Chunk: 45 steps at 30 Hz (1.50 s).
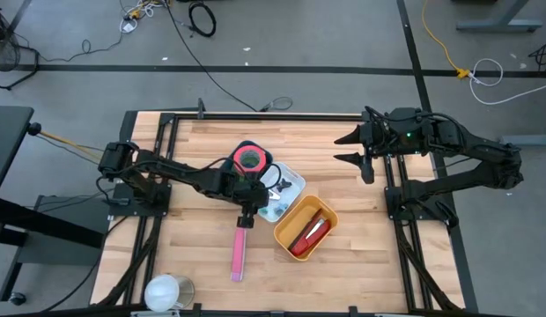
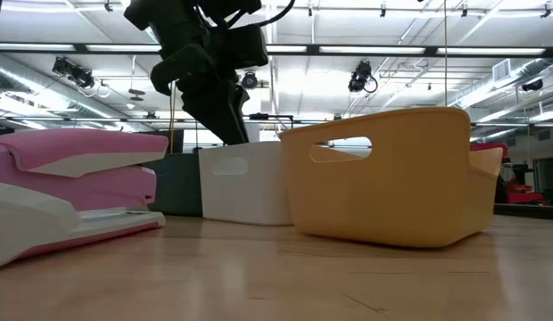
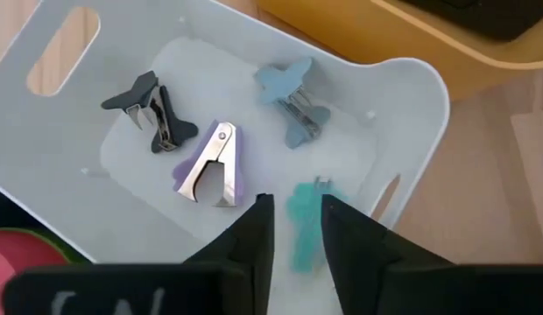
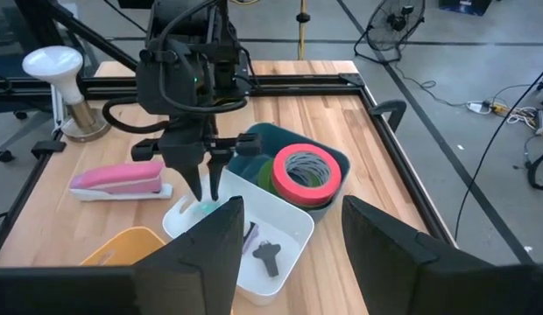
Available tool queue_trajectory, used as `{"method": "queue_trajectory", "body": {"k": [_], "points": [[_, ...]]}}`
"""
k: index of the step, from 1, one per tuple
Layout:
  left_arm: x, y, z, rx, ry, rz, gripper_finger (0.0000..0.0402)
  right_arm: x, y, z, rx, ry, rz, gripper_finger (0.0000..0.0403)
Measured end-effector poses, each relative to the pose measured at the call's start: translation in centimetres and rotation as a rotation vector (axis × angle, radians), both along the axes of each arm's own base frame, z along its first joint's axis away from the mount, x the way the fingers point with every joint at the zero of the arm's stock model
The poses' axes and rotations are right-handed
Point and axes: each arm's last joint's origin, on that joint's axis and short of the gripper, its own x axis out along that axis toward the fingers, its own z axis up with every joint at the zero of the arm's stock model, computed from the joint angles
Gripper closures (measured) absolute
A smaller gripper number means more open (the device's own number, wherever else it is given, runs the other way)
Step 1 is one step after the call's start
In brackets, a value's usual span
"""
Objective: Pick and place Stapler, Stapler remover, tape
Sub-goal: Put the pink stapler into the yellow bin
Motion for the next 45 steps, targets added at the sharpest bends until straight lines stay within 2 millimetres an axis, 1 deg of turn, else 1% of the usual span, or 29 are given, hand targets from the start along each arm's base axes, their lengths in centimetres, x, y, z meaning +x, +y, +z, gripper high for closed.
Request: {"method": "queue_trajectory", "body": {"k": [5,7,10,14,18,23,26,30,34,36,39,41,45], "points": [[0.0,0.0,0.0,0.0,0.0,0.0,0.0281,0.0,0.0,0.0,-0.005,0.0,0.003,0.0209],[0.1,0.0,0.3,-0.001,-0.002,0.001,0.0275,0.0,0.0,0.0,-0.005,0.0,0.003,0.0209],[0.8,-0.1,1.7,-0.005,-0.047,0.0,0.027,0.0,0.0,0.0,-0.005,0.0,0.003,0.0209],[1.5,-0.3,4.2,-0.008,-0.069,-0.006,0.0269,0.0,0.0,0.0,-0.005,0.0,0.003,0.0209],[1.6,-0.6,6.4,-0.004,-0.038,-0.019,0.0268,0.0,0.0,0.0,-0.006,0.0,0.003,0.0209],[1.4,-1.6,8.1,0.018,-0.022,-0.078,0.0268,0.0,0.0,0.0,-0.009,0.0,0.005,0.0209],[1.5,-2.4,9.0,0.015,-0.046,-0.101,0.0268,0.0,0.0,0.0,-0.01,0.001,0.006,0.0209],[1.1,-3.8,9.5,-0.01,-0.03,-0.169,0.0268,0.0,0.0,0.0,-0.011,0.0,0.006,0.0209],[0.2,-5.7,9.4,-0.048,0.038,-0.382,0.0268,0.0,0.0,0.0,-0.01,0.001,0.006,0.0209],[-0.4,-6.7,9.2,-0.042,0.066,-0.489,0.0268,0.0,0.0,0.0,-0.01,0.001,0.006,0.0209],[-1.1,-7.8,9.0,-0.009,0.103,-0.603,0.0268,0.0,0.0,0.0,-0.01,0.0,0.005,0.0209],[-1.5,-8.4,9.0,0.014,0.112,-0.659,0.0268,0.0,0.0,0.0,-0.009,0.0,0.005,0.0209],[-1.8,-9.1,8.9,0.039,0.116,-0.716,0.0268,0.0,0.0,0.0,-0.009,0.0,0.005,0.0209]]}}
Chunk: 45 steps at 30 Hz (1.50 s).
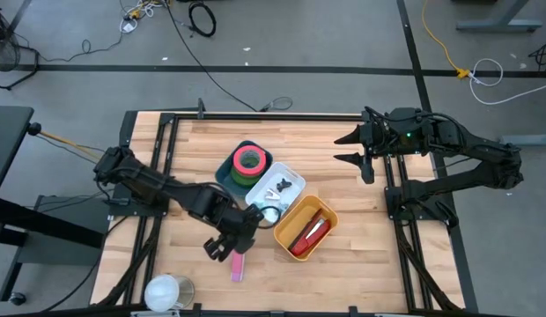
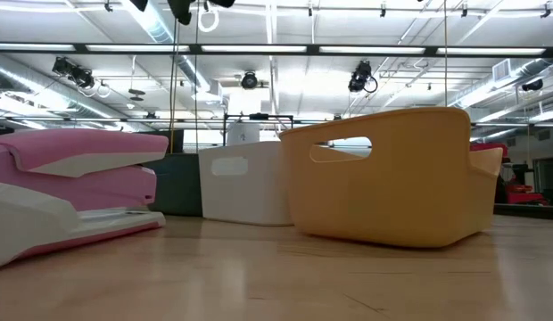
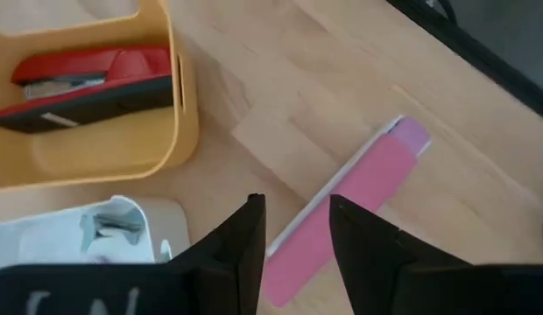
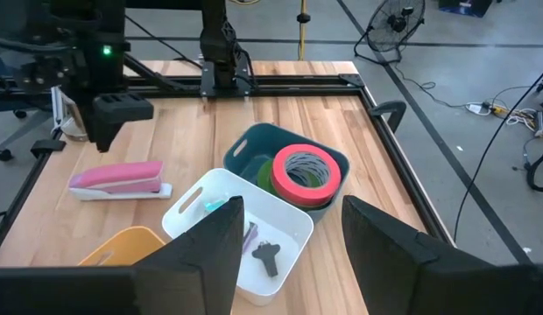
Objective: Pick and place Stapler, Stapler remover, tape
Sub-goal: Put the pink stapler into the yellow bin
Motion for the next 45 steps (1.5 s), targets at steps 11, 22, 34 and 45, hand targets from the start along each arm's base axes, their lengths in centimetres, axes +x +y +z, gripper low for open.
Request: {"method": "queue_trajectory", "body": {"k": [11,22,34,45], "points": [[-0.4,-0.7,0.0,0.083,-0.032,-0.121,0.0203,0.0,0.0,0.0,0.021,-0.002,-0.01,0.0209],[-0.3,-1.7,-1.5,0.082,0.03,-0.203,0.0143,0.0,0.0,0.0,0.024,-0.003,-0.012,0.0209],[0.5,-3.7,-6.0,0.285,0.125,-0.395,0.0151,0.0,0.0,0.0,0.029,-0.003,-0.017,0.0209],[1.0,-4.5,-8.8,0.364,0.191,-0.519,0.0152,0.0,0.0,-0.1,0.03,0.003,-0.017,0.0209]]}}
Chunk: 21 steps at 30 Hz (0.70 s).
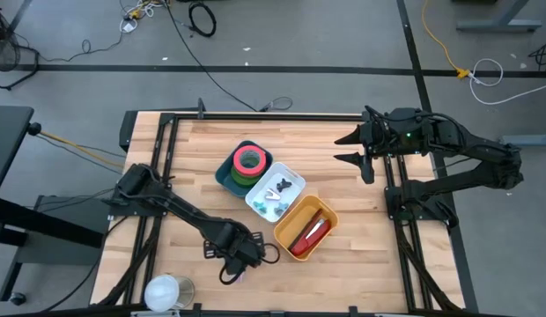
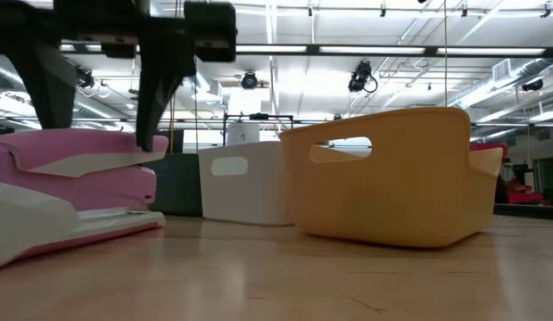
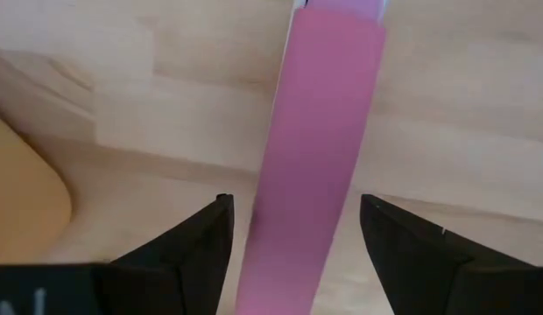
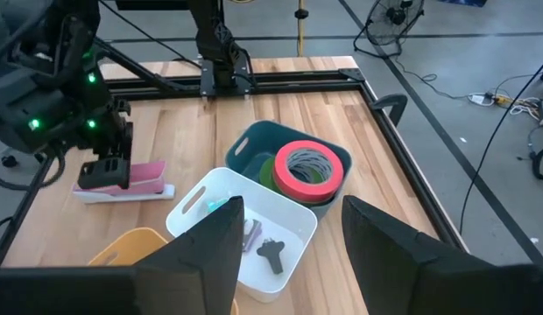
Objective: Pick and place Stapler, Stapler remover, tape
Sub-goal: Put the pink stapler into the yellow bin
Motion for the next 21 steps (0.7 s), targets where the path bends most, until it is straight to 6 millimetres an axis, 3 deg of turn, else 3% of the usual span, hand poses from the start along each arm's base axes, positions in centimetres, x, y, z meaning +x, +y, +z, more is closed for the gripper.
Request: {"method": "queue_trajectory", "body": {"k": [14,21], "points": [[0.3,-0.2,-1.7,0.026,0.044,-0.051,0.0154,0.0,0.0,0.0,0.0,0.003,0.0,0.0209],[0.3,-0.2,-1.7,0.023,0.046,-0.05,0.0195,-0.1,0.0,-0.2,0.002,0.02,0.0,0.0209]]}}
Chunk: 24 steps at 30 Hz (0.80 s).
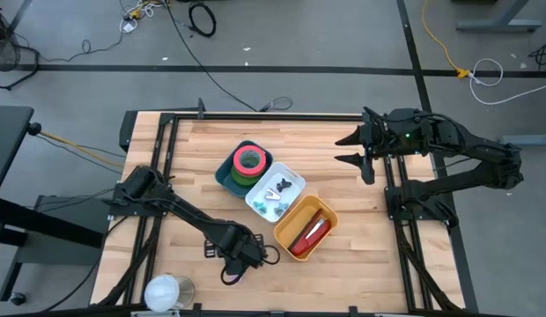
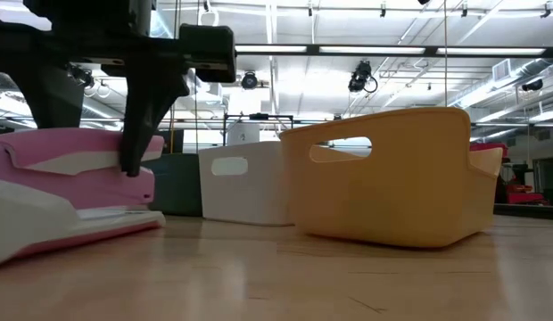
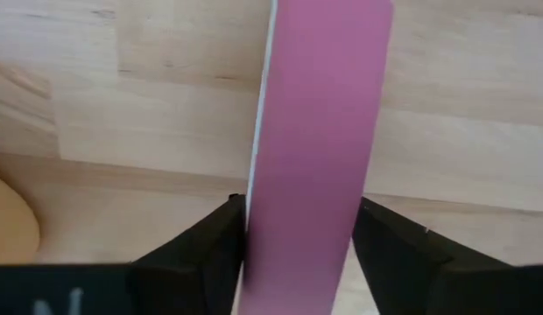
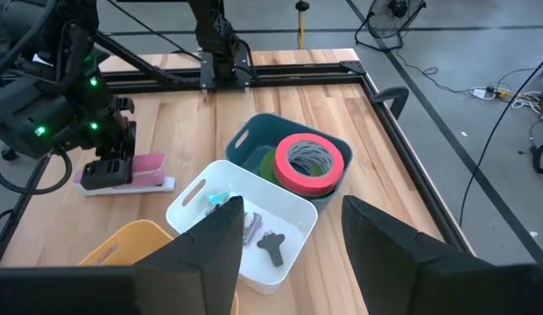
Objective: Pick and place Stapler, Stapler remover, tape
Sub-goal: Put the pink stapler into the yellow bin
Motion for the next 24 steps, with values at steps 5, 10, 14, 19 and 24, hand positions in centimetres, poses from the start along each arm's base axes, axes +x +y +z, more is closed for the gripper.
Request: {"method": "queue_trajectory", "body": {"k": [5,10,14,19,24], "points": [[0.0,0.0,0.0,0.002,0.004,-0.001,0.0233,0.0,0.0,0.0,0.0,0.003,0.0,0.0209],[-0.1,0.0,0.0,0.002,0.007,-0.001,0.0242,0.0,0.0,0.0,0.0,0.003,0.0,0.0209],[-0.1,0.0,0.0,0.002,0.006,-0.001,0.0242,0.0,0.0,0.0,0.0,0.003,0.0,0.0209],[0.0,0.0,0.1,0.015,-0.003,0.011,0.0253,0.0,0.0,0.0,0.0,0.002,0.001,0.0209],[0.6,-0.2,1.3,0.065,-0.082,0.035,0.0253,0.0,0.0,0.0,0.0,0.002,0.0,0.0209]]}}
